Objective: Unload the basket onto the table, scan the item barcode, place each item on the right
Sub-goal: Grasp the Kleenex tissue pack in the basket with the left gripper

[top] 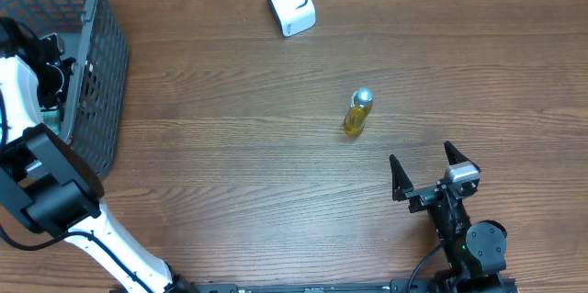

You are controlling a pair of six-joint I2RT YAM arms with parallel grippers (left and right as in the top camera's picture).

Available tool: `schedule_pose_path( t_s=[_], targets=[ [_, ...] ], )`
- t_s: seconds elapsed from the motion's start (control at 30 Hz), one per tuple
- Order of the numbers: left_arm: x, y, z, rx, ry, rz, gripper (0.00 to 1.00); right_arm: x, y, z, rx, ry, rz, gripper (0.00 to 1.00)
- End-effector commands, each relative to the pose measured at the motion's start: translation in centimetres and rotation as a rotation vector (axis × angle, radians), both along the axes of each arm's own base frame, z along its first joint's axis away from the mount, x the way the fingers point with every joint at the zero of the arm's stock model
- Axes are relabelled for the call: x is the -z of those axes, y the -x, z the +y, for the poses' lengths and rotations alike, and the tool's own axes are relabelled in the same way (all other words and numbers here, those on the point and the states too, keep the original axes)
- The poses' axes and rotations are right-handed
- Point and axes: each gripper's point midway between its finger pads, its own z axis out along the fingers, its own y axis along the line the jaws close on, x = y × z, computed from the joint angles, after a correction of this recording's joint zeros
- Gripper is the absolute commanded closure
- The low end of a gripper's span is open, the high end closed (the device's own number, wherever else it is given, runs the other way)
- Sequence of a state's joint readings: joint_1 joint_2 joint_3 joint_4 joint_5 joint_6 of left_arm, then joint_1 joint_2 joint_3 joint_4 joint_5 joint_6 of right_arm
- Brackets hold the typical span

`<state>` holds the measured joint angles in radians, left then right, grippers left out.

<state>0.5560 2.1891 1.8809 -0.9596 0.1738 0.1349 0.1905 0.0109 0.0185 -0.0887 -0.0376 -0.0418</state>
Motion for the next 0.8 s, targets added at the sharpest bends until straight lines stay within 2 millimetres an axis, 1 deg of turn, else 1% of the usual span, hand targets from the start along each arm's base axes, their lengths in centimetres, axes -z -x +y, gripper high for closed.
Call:
schedule_pose_path(
  t_s=[0.0,0.03,0.07,0.13,0.23,0.37,0.47,0.53,0.6,0.63,0.7,0.77],
  targets=[
    [-0.3,-0.1,0.5,0.0,-0.026,0.006,0.55,0.1,0.0,0.0,0.001,0.003,-0.006,0.0],
    [-0.9,-0.2,0.6,0.0,-0.032,-0.004,0.59,0.2,0.0,0.0,0.001,0.004,-0.006,0.0],
    [-2.3,-0.6,0.8,-0.001,-0.046,-0.026,0.64,0.2,0.0,0.0,0.001,0.004,-0.006,0.0],
    [-4.9,-1.1,1.2,-0.012,-0.072,-0.068,0.64,0.2,0.0,0.0,0.001,0.004,-0.006,0.0],
    [-10.2,-1.8,1.6,-0.041,-0.116,-0.163,0.61,0.1,0.0,0.0,0.001,0.003,-0.006,0.0],
    [-18.5,-1.9,1.8,-0.147,-0.148,-0.328,0.6,0.2,0.0,0.0,0.001,0.004,-0.006,0.0],
    [-25.6,-1.2,1.3,-0.216,-0.175,-0.485,0.61,0.2,0.0,0.0,0.001,0.004,-0.006,0.0],
    [-30.0,-0.1,0.6,-0.249,-0.19,-0.584,0.62,0.2,0.0,0.0,0.001,0.004,-0.006,0.0],
    [-33.6,0.9,-0.7,-0.253,-0.182,-0.667,0.63,0.2,0.0,0.0,0.001,0.004,-0.006,0.0],
    [-34.9,1.4,-1.8,-0.235,-0.172,-0.699,0.63,0.2,0.0,0.0,0.001,0.004,-0.006,0.0],
    [-36.6,2.4,-4.0,-0.189,-0.147,-0.733,0.63,0.2,0.0,0.0,0.001,0.004,-0.006,0.0],
    [-37.2,3.2,-6.1,-0.158,-0.122,-0.733,0.64,0.2,0.0,0.0,0.001,0.004,-0.006,0.0]
  ],
)
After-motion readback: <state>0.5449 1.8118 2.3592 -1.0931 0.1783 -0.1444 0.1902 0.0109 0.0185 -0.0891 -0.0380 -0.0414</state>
